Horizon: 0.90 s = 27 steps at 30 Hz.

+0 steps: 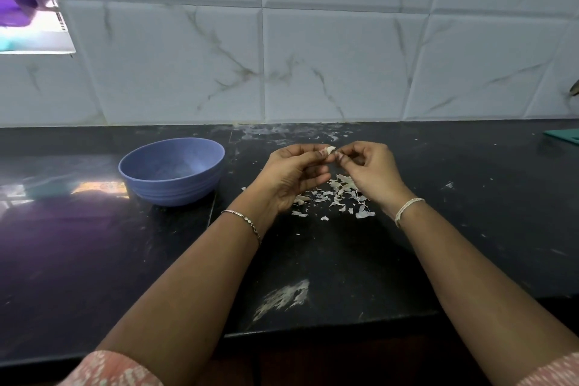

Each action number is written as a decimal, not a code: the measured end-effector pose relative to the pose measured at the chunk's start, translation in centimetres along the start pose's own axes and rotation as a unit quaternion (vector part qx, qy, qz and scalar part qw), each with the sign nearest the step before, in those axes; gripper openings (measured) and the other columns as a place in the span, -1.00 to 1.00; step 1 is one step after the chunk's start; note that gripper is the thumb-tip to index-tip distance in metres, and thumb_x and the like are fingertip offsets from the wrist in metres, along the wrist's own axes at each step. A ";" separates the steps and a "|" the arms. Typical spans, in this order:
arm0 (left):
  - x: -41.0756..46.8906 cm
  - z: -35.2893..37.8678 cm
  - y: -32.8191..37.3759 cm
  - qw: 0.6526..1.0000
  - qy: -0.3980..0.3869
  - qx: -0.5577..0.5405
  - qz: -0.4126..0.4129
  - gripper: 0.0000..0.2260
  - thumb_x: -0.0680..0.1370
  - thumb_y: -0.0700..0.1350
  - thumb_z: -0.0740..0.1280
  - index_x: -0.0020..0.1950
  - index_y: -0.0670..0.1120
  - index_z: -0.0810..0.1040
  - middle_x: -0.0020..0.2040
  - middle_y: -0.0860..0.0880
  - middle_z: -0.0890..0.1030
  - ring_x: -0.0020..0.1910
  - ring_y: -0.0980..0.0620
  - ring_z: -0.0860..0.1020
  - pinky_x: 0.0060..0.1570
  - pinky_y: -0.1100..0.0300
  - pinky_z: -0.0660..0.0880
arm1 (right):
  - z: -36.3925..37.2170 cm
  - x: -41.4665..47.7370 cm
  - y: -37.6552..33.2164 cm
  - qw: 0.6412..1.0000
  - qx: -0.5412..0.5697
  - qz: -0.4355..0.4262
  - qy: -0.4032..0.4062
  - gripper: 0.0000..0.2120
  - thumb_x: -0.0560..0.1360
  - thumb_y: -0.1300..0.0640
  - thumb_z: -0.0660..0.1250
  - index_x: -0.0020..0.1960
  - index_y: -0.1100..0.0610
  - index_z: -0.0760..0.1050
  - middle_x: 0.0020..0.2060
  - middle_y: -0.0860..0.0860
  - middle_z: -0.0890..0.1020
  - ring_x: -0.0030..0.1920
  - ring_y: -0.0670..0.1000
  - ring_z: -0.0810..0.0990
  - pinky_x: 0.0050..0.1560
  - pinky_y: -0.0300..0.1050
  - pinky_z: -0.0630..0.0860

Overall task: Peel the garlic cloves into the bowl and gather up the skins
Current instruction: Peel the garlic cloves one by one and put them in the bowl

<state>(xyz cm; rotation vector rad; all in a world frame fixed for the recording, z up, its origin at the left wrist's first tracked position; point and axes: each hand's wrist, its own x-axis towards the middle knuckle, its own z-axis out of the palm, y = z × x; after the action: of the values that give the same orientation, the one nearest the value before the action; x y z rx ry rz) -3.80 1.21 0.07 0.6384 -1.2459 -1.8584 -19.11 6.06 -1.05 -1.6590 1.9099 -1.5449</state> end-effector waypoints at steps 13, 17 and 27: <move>0.0 0.4 -0.6 1.000 0.024 0.014 -0.002 -0.92 0.59 -0.27 0.31 0.08 -0.15 0.52 -0.10 -0.12 0.68 -0.38 0.04 0.64 -0.43 0.23 0.59 | -1.5 0.0 0.2 0.988 -0.134 -0.062 -0.043 -0.80 0.41 0.26 0.49 -0.24 0.01 0.53 -0.28 -0.13 0.63 -0.26 -0.11 0.59 -0.19 -0.29 0.47; 0.3 0.5 -1.1 0.997 0.044 0.057 0.026 -0.96 0.57 -0.27 0.35 -0.01 -0.14 0.55 -0.13 -0.08 0.63 -0.38 0.09 0.63 -0.44 0.27 0.57 | -1.1 -0.1 0.0 0.994 -0.082 -0.072 -0.023 -0.91 0.54 0.15 0.37 -0.02 0.02 0.64 -0.15 -0.14 0.68 -0.12 -0.16 0.62 -0.08 -0.24 0.54; 0.5 0.1 -1.5 0.984 0.023 0.157 0.084 -0.94 0.56 -0.26 0.37 -0.04 -0.14 0.64 -0.13 -0.14 0.55 -0.33 0.12 0.54 -0.36 0.26 0.58 | -0.9 -0.8 -1.0 0.982 -0.182 -0.059 0.005 -0.96 0.43 -0.05 0.45 -0.15 -0.11 0.66 -0.39 -0.23 0.58 -0.31 -0.24 0.55 -0.34 -0.30 0.37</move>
<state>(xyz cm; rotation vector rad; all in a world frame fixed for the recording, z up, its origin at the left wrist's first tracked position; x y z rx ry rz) -4.68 1.14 -1.23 0.7150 -1.5295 -1.5133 -18.82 7.40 -0.29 -1.9401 2.2426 -1.3002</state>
